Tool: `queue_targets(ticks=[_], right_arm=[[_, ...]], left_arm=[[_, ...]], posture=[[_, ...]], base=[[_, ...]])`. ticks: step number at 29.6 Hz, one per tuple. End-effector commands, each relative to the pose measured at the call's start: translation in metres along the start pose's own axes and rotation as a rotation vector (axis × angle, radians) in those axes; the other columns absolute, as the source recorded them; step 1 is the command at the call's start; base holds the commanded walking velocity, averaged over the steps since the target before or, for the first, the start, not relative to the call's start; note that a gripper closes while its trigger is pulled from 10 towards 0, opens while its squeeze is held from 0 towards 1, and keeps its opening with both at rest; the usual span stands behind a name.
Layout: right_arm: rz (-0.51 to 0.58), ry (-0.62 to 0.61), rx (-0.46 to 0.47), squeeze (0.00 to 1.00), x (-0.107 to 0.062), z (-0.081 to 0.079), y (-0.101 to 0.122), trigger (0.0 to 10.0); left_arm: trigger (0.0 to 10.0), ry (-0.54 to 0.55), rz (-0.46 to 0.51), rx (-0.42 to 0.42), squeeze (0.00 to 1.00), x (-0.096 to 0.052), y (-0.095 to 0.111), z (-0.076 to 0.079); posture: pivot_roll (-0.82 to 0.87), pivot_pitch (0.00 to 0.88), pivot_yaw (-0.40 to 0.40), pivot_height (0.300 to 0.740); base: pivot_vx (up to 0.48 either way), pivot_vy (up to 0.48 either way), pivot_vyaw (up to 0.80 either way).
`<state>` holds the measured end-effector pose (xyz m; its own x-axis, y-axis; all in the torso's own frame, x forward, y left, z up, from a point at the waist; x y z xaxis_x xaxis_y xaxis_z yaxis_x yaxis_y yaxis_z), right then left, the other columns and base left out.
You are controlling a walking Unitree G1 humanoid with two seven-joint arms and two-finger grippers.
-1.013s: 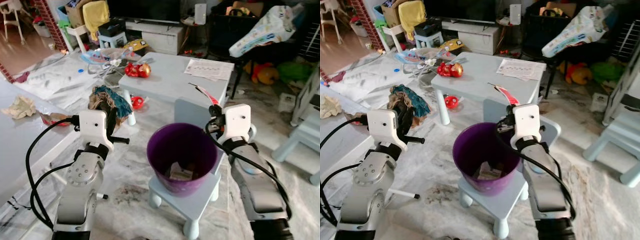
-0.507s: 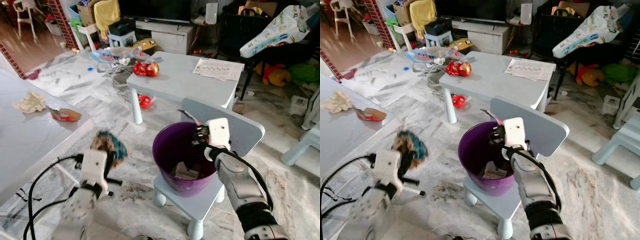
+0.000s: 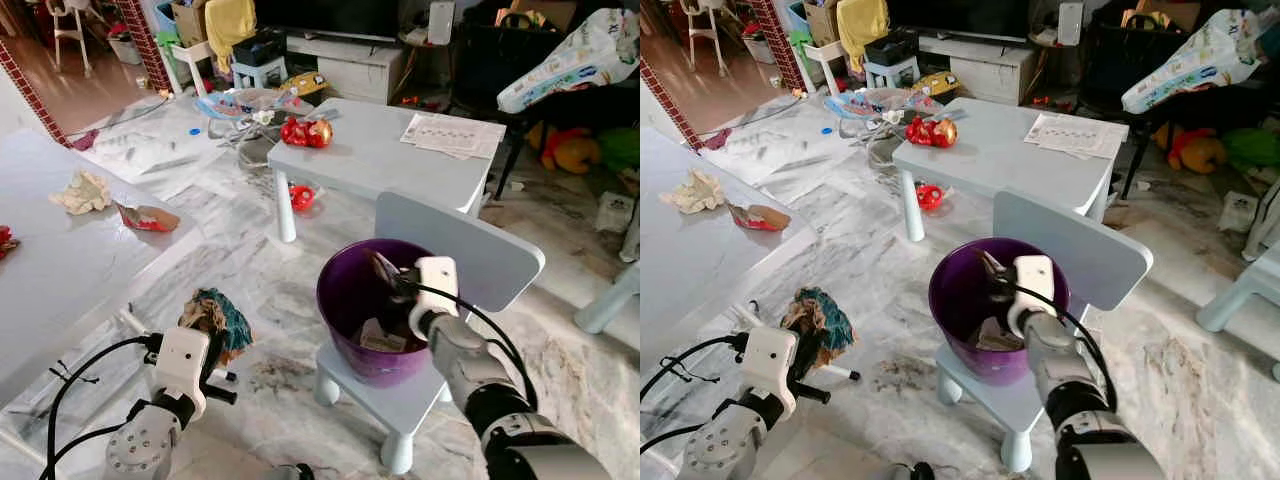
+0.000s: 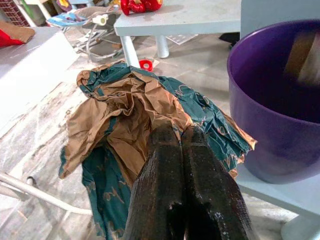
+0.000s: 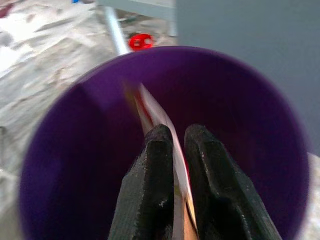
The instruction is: Picking trash to rubbish bin
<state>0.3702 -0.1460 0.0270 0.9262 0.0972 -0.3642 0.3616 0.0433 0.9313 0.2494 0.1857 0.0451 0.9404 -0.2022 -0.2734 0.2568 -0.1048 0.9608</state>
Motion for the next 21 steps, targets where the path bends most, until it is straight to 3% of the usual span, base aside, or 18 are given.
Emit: queue_targets(ticks=[1, 15, 18, 21], right_arm=[[0.031, 0.006, 0.008, 1.00, 0.003, -0.004, 0.010, 10.0], [0.058, -0.022, -0.018, 1.00, 0.003, 0.001, 0.010, 10.0], [0.127, 0.002, -0.057, 1.00, 0.002, -0.003, 0.022, 10.0], [0.192, 0.033, -0.094, 1.00, 0.000, -0.008, 0.033, 10.0]], left_arm=[[10.0, 0.010, 0.009, 0.016, 0.00, -0.003, 0.003, -0.006], [10.0, 0.010, 0.041, 0.022, 0.00, 0.008, 0.013, -0.006], [10.0, 0.025, 0.075, 0.016, 0.00, 0.016, 0.023, -0.011], [10.0, -0.006, 0.104, 0.021, 0.00, 0.027, 0.031, -0.003]], posture=[[0.07, 0.107, 0.100, 0.740], [0.07, 0.098, 0.096, 0.740], [0.07, 0.097, 0.094, 0.740], [0.04, 0.095, 0.090, 0.740]], base=[[0.000, 0.000, 0.00], [0.000, 0.000, 0.00], [0.000, 0.000, 0.00], [0.000, 0.000, 0.00]])
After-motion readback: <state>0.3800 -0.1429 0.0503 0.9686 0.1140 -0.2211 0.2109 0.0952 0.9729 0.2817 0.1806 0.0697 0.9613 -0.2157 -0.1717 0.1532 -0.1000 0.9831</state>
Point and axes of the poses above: a point about 5 cm out from each wrist's last joint towards the gripper, its own x axis pointing out of the wrist towards the gripper, its own y axis along the axis of the wrist's last joint, z = x × y, the point moved 4 cm from there along x, pointing out of the wrist towards the gripper, and after that the axes turned 5 degrees about -x, right-handed, at the moved point
